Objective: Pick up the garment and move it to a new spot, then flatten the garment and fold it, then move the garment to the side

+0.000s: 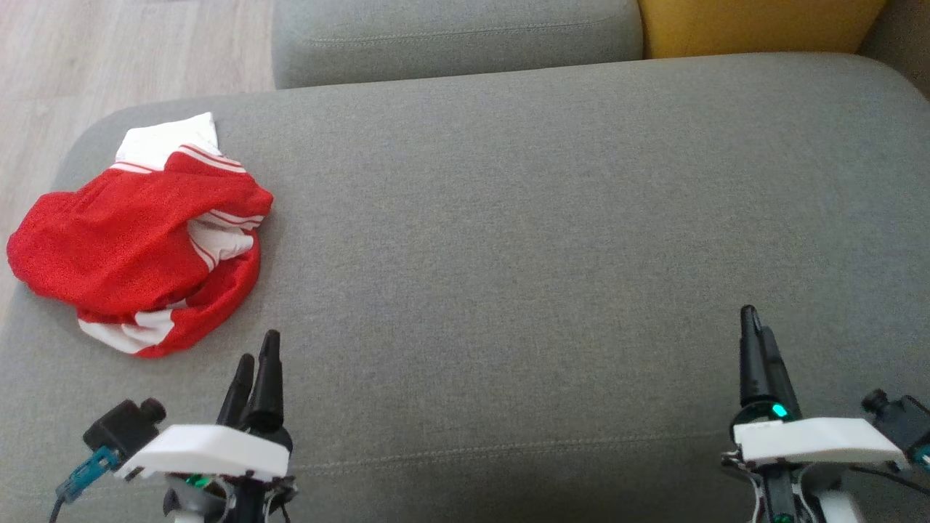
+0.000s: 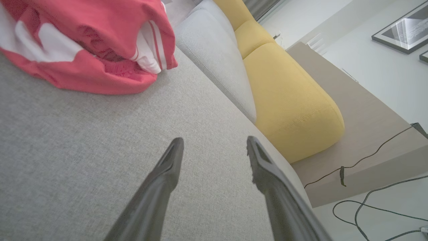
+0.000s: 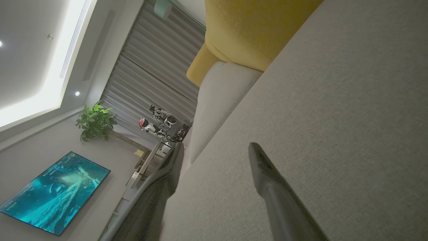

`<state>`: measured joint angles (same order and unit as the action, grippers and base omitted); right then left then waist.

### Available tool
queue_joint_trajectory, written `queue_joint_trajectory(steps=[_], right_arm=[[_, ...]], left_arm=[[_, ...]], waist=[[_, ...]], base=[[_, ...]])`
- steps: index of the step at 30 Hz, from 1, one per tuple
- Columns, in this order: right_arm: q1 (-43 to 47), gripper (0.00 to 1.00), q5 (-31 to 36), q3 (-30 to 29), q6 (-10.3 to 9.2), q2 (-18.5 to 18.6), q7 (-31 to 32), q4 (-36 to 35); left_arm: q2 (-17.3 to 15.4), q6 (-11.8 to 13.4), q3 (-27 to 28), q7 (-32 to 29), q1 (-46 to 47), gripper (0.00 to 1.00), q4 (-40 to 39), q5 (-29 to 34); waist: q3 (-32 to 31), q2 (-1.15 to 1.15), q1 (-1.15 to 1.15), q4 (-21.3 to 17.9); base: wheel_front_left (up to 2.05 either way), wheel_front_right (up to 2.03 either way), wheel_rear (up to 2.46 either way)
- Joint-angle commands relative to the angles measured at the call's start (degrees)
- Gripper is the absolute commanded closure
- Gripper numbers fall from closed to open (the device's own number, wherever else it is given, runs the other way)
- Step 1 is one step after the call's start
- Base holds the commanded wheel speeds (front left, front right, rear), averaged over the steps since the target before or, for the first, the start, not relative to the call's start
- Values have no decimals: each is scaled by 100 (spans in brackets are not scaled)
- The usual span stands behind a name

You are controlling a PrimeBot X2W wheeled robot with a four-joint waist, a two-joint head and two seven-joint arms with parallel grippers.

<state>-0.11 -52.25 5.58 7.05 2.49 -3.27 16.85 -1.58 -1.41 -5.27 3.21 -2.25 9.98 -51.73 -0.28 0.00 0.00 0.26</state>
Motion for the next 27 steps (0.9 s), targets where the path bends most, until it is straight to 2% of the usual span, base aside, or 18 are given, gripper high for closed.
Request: queue_joint_trajectory(steps=[1, 27], right_arm=[[-290, 0, 239, 147, 28, 28, -87, -239], [-392, 0, 1983, 885, 34, 32, -521, -335]], left_arm=[[-68, 39, 15, 91, 183, 0, -278, 232], [-106, 403, -405, 526, 153, 0, -809, 2281]], waist=[[-2, 0, 0, 2], [-73, 0, 0, -8]], base=[[0, 0, 0], [0, 0, 0]])
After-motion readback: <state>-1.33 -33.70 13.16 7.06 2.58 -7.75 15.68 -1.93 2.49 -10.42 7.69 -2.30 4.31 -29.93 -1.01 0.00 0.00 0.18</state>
